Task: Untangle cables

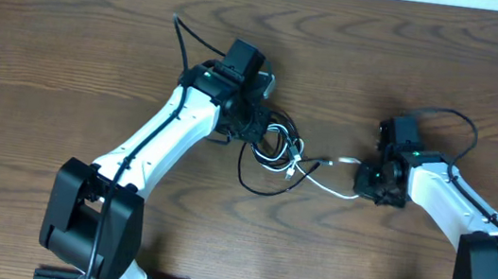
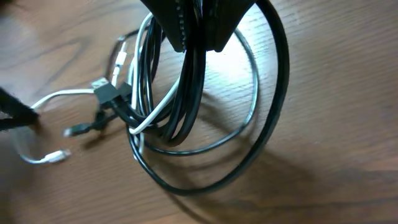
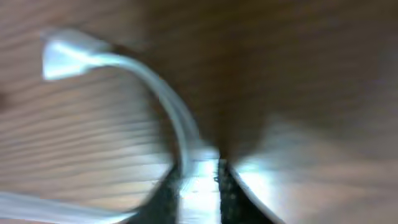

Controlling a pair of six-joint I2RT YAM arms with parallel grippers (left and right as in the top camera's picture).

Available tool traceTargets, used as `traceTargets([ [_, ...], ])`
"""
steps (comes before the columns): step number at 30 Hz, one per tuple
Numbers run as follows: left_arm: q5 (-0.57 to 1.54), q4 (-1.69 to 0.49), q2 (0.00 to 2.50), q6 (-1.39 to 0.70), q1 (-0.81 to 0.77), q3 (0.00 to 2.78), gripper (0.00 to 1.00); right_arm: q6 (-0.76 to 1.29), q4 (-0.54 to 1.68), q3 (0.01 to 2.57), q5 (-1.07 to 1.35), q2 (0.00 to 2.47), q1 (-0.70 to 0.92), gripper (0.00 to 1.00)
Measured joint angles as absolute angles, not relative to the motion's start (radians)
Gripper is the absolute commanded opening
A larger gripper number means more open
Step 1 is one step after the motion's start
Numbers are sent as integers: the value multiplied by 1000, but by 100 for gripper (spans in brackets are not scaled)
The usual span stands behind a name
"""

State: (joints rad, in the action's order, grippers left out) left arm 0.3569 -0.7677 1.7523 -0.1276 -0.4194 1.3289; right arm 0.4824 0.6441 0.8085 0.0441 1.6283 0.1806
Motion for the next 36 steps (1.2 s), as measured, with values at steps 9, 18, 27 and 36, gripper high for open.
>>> traceTargets([
  [9,651,-694,1752,-109,-406,1328,8,398,501,804,15,1628,149,86],
  [18,739,-733,1752,-17,-406,1328,7,79,570,840,297,1624,145,90],
  [27,801,-791,1752,147,-406,1328,7,-2,566,944,392,1411,138,90],
  [36,891,-801,1752,216,-406,1328,8,-143,631,946,623,1423,161,73],
])
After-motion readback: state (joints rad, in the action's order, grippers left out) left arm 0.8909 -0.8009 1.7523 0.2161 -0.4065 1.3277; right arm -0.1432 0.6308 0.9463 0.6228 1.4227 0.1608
